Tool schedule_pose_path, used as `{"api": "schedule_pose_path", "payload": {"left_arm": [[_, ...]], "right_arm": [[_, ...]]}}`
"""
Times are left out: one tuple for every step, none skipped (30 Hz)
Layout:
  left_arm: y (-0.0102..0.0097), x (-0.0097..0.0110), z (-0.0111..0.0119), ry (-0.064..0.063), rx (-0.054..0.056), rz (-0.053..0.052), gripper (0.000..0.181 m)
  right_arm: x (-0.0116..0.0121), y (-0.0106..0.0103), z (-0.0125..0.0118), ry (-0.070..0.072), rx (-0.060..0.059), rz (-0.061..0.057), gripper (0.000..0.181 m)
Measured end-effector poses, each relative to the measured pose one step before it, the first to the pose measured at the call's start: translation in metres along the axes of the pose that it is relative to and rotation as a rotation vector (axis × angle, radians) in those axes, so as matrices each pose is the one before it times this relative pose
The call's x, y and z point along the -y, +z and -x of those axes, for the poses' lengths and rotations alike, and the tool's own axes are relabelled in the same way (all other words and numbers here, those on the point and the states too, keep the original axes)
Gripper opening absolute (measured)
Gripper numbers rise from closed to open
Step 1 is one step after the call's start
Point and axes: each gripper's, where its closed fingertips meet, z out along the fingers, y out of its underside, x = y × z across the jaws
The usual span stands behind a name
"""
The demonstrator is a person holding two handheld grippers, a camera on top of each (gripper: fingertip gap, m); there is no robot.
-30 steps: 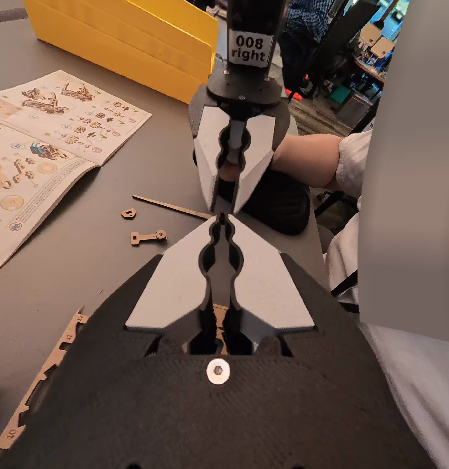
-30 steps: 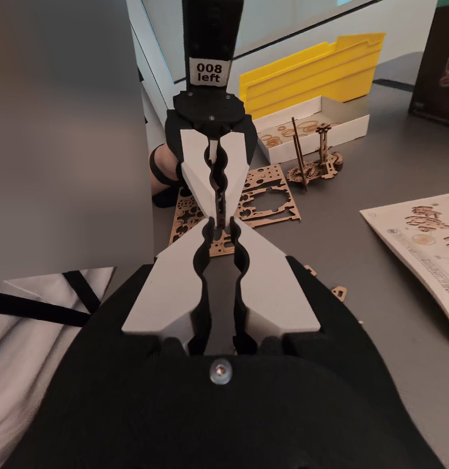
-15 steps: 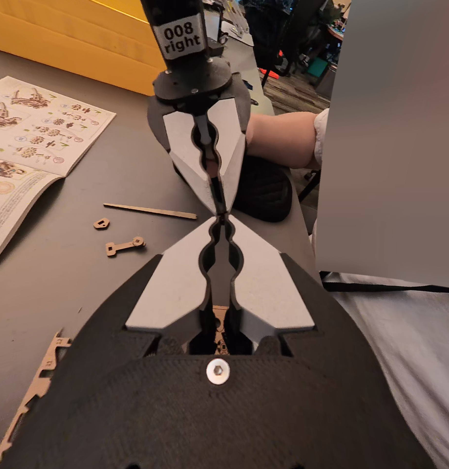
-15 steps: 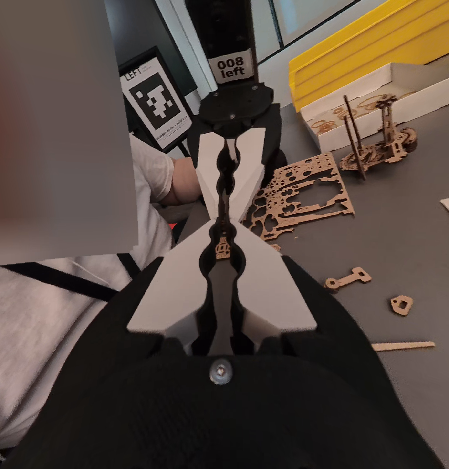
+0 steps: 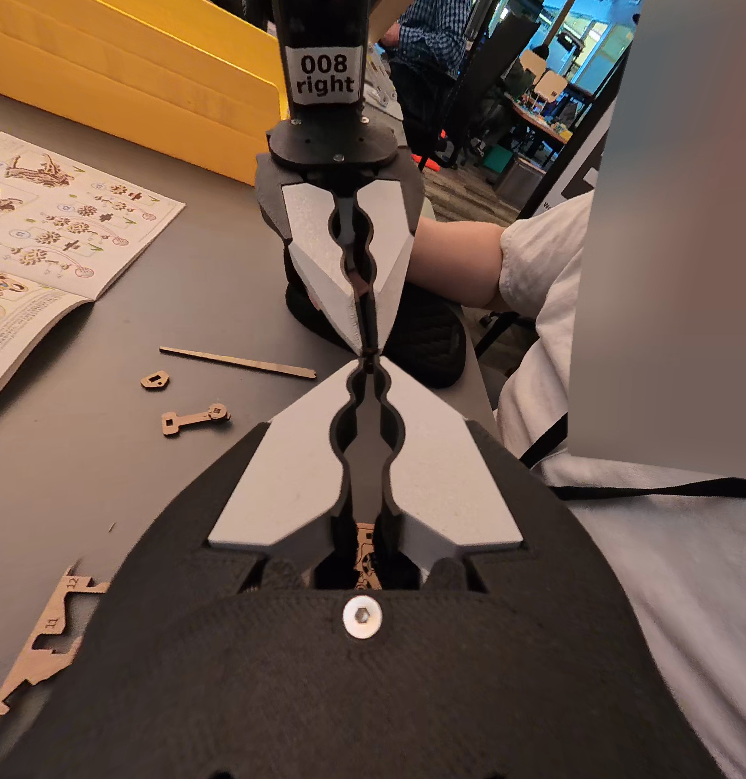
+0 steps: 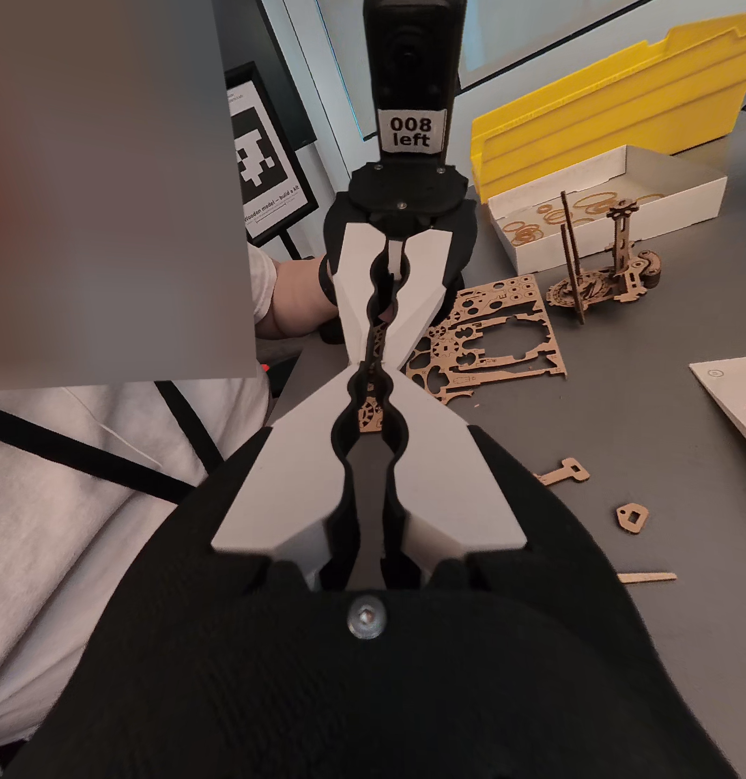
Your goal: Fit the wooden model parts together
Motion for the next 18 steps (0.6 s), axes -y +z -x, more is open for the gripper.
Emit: {"api": "schedule_pose_path", "payload": {"left_arm": [[-0.00029,0.00044,-0.00026,-0.0060,-0.0052,-0.0032,0.001],[-0.00002,-0.00004,0.00033,-0.0036,-0.0002,-0.0003,0.001],[0.00014,-0.00015,0.00064,-0.0011,0.0025,-0.0008,0.001],[0.00018,-0.00021,0.00101,-0.0025,0.0056,-0.0010,0.001],[0.00025,0.00008,0.00060,-0.0041,0.0020,-0.0025,0.001],[0.00043,-0.00056,-0.00054,-0.0047,-0.0057,0.0014,0.000],[0.00059,-0.00144,0.00053,-0.0048,-0.0001,0.0077,0.000],[0.00048,-0.00228,0.00282,-0.0056,0.0138,0.0094,0.000],[0.00069,-0.00256,0.00182,-0.0103,0.0032,0.0100,0.000],[0.00097,-0.00257,-0.00087,-0.0174,-0.0161,0.0117,0.000],[0.00100,-0.00157,-0.00008,-0.0220,-0.0118,0.0068,0.000],[0.00072,-0.00134,0.00182,-0.0229,0.0005,0.0022,0.000],[0.00069,-0.00175,0.00161,-0.0189,0.0003,0.0060,0.000],[0.00051,-0.00194,0.00184,-0.0135,0.0031,0.0090,0.000],[0.00025,-0.00096,0.00196,-0.0063,0.0079,0.0035,0.000],[0.00013,-0.00009,0.00027,0.0006,0.0017,-0.0011,0.000],[0.00001,0.00025,-0.00078,0.0046,-0.0018,-0.0003,0.000],[0.00000,0.00054,-0.00021,0.0060,0.0032,-0.0008,0.000]], "right_arm": [[0.00011,-0.00009,0.00012,0.0039,0.0025,-0.0010,0.000],[0.00003,-0.00002,-0.00056,0.0027,-0.0012,-0.0017,0.000],[-0.00036,-0.00014,-0.00061,0.0024,-0.0009,-0.0012,0.000],[-0.00043,-0.00035,-0.00139,0.0016,-0.0043,-0.0017,0.000],[-0.00040,-0.00061,-0.00086,0.0020,0.0007,-0.0031,0.000],[-0.00106,-0.00055,0.00096,0.0054,0.0163,-0.0002,0.001],[-0.00131,-0.00085,-0.00029,0.0067,0.0103,0.0015,0.002],[-0.00043,-0.00121,-0.00170,0.0079,0.0011,-0.0046,0.007],[0.00119,-0.00145,-0.00104,0.0093,0.0042,-0.0123,0.010],[0.00172,-0.00147,0.00146,-0.0008,0.0162,-0.0120,0.010],[0.00031,-0.00129,0.00010,-0.0145,0.0005,0.0001,0.010],[-0.00006,-0.00119,-0.00176,-0.0244,-0.0164,0.0044,0.010],[0.00069,-0.00105,-0.00250,-0.0171,-0.0216,-0.0009,0.010],[0.00044,-0.00057,-0.00343,0.0026,-0.0225,0.0009,0.010],[-0.00101,-0.00015,-0.00383,0.0185,-0.0210,0.0090,0.010],[-0.00113,0.00021,-0.00246,0.0162,-0.0115,0.0082,0.009],[-0.00086,0.00071,0.00089,0.0030,0.0069,0.0048,0.009],[-0.00187,0.00098,0.00197,-0.0043,0.0100,0.0116,0.006]]}}
